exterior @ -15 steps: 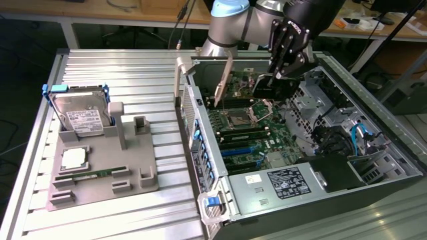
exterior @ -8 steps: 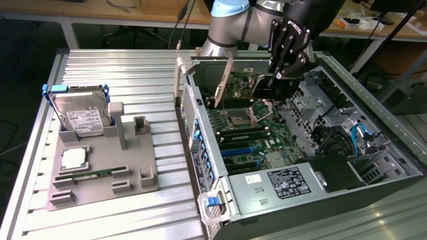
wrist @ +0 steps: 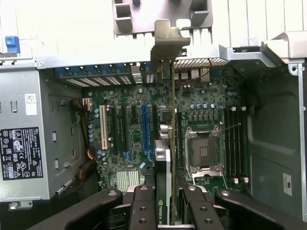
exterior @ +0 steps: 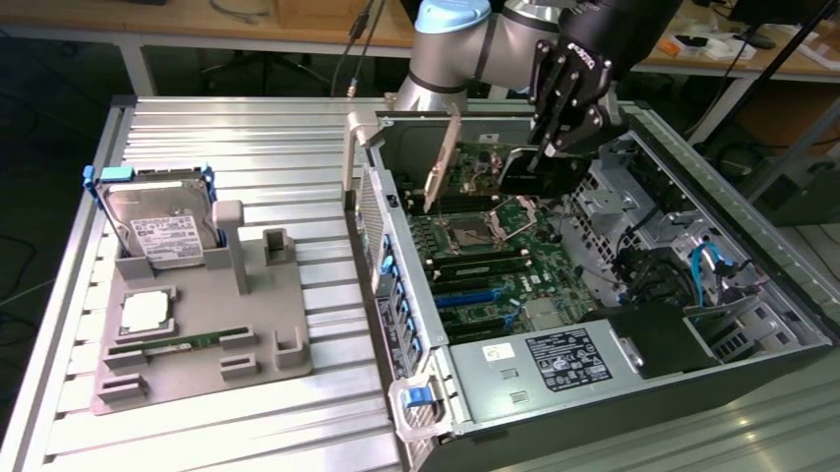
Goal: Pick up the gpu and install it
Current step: 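Insert the gpu into the slot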
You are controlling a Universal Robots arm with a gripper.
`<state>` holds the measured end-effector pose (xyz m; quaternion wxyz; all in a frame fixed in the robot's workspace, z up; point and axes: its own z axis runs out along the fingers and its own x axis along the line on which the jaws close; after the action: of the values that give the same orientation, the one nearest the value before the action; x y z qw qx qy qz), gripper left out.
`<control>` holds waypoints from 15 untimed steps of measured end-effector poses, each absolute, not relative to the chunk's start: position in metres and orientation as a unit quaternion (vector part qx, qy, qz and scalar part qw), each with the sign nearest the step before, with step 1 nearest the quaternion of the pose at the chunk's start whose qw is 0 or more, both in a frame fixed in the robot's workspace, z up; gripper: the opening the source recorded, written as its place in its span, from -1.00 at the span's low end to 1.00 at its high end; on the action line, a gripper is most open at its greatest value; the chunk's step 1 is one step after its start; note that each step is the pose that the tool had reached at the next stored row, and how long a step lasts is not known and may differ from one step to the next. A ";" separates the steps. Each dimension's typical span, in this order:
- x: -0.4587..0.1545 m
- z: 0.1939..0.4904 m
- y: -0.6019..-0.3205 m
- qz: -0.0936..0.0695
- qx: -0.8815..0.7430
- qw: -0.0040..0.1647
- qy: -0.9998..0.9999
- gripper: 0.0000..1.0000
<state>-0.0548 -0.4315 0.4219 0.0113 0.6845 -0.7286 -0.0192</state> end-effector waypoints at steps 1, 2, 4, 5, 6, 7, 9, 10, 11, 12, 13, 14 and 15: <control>-0.054 0.421 -0.432 -0.019 0.685 0.011 -0.729 -0.47; -0.054 0.421 -0.432 -0.019 0.685 0.011 -0.729 -0.47; -0.053 0.420 -0.432 -0.019 0.685 0.011 -0.729 -0.47; -0.053 0.419 -0.432 -0.019 0.685 0.011 -0.729 -0.47; -0.053 0.419 -0.432 -0.019 0.685 0.011 -0.729 -0.47; -0.053 0.418 -0.432 -0.019 0.685 0.011 -0.728 -0.47; -0.053 0.416 -0.432 -0.019 0.685 0.011 -0.728 -0.47; -0.053 0.415 -0.433 -0.019 0.685 0.011 -0.728 -0.47; -0.053 0.415 -0.433 -0.019 0.685 0.011 -0.728 -0.47; -0.053 0.415 -0.433 -0.019 0.685 0.011 -0.728 -0.47; -0.053 0.415 -0.433 -0.019 0.685 0.011 -0.728 -0.47; -0.053 0.415 -0.433 -0.019 0.685 0.011 -0.728 -0.47; -0.053 0.415 -0.433 -0.019 0.685 0.011 -0.728 -0.47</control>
<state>-0.0527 -0.4327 0.4146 0.0115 0.6850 -0.7282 -0.0191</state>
